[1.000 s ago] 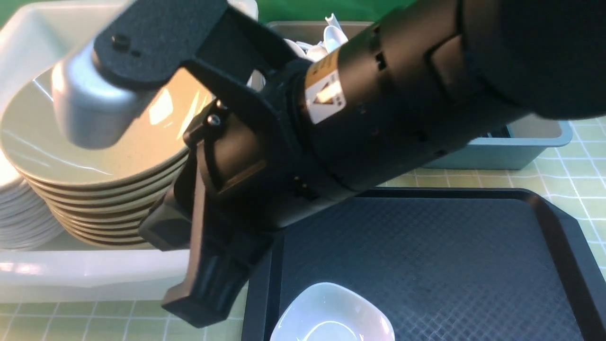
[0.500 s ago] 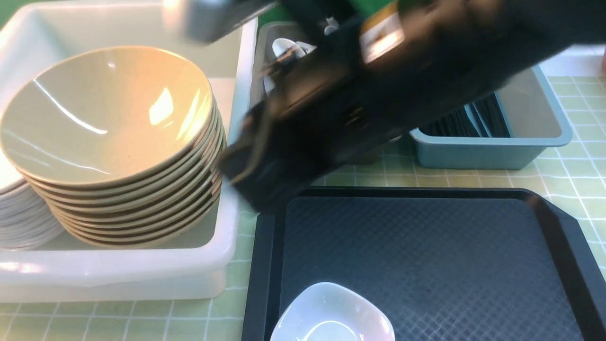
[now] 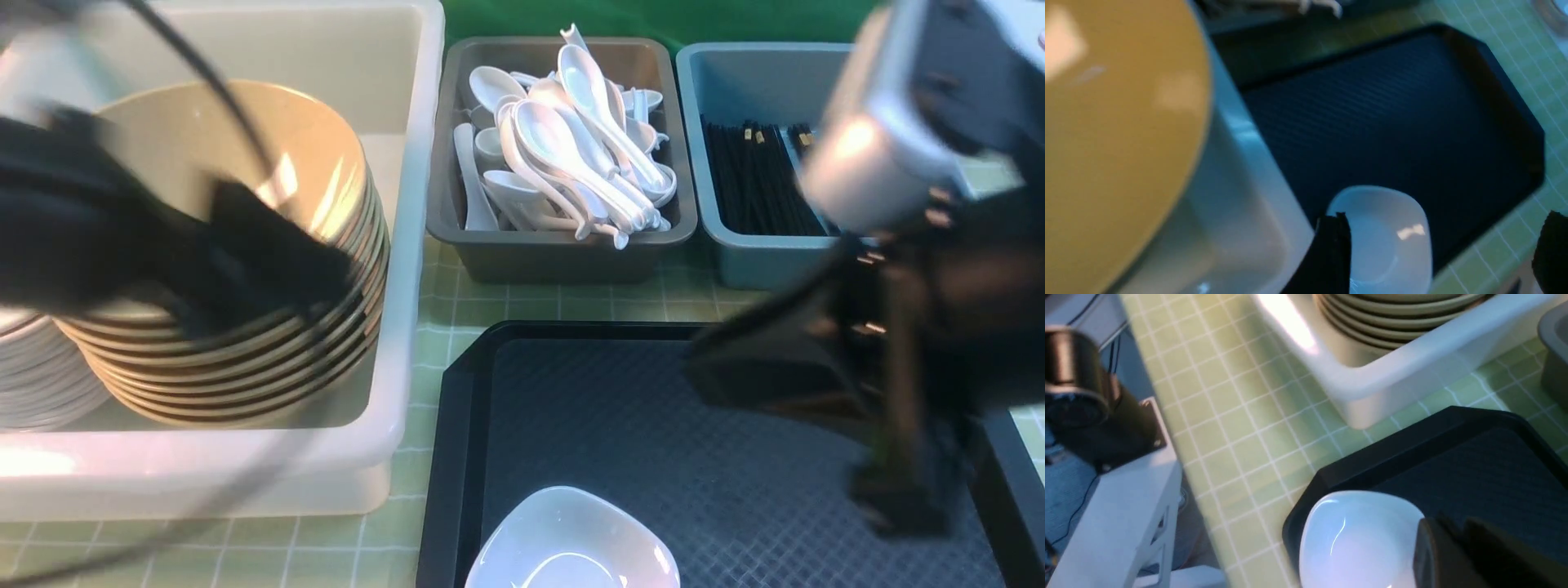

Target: On green table put chopsticks spoon bowls plates into blue grey white boxes.

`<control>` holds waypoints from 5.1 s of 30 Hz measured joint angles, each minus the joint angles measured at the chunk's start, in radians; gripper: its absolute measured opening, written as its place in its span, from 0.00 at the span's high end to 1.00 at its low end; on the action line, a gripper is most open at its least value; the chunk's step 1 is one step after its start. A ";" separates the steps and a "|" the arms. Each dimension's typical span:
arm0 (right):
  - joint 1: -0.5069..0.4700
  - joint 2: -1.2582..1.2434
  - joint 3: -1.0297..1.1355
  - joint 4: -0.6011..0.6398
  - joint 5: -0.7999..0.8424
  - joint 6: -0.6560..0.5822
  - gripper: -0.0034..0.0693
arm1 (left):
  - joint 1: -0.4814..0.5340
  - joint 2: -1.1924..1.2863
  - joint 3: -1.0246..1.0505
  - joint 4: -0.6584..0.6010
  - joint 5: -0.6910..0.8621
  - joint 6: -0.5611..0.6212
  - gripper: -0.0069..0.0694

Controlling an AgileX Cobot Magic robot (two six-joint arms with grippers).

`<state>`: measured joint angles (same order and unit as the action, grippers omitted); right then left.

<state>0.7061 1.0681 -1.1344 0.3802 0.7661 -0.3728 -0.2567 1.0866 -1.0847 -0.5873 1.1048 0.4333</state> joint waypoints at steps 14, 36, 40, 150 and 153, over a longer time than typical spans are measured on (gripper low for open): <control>0.000 -0.040 0.007 0.083 0.043 0.000 0.82 | -0.403 0.568 -0.093 0.189 -0.097 -0.065 0.23; 0.000 -0.040 0.007 0.095 0.105 -0.029 0.79 | -0.402 0.870 -0.198 0.219 -0.051 -0.071 0.30; 0.000 -0.040 0.007 0.095 0.106 -0.042 0.79 | -0.400 0.891 -0.201 0.183 0.003 -0.033 0.54; -0.517 -0.956 0.872 -0.119 -0.460 0.112 0.89 | 0.011 -0.890 0.555 0.153 -0.105 -0.405 0.91; -0.517 -0.957 0.875 -0.118 -0.455 0.112 0.89 | 0.011 -0.970 0.607 0.154 -0.177 -0.405 0.91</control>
<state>0.1887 0.1116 -0.2591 0.2626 0.3107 -0.2611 -0.2457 0.1166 -0.4776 -0.4335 0.9276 0.0287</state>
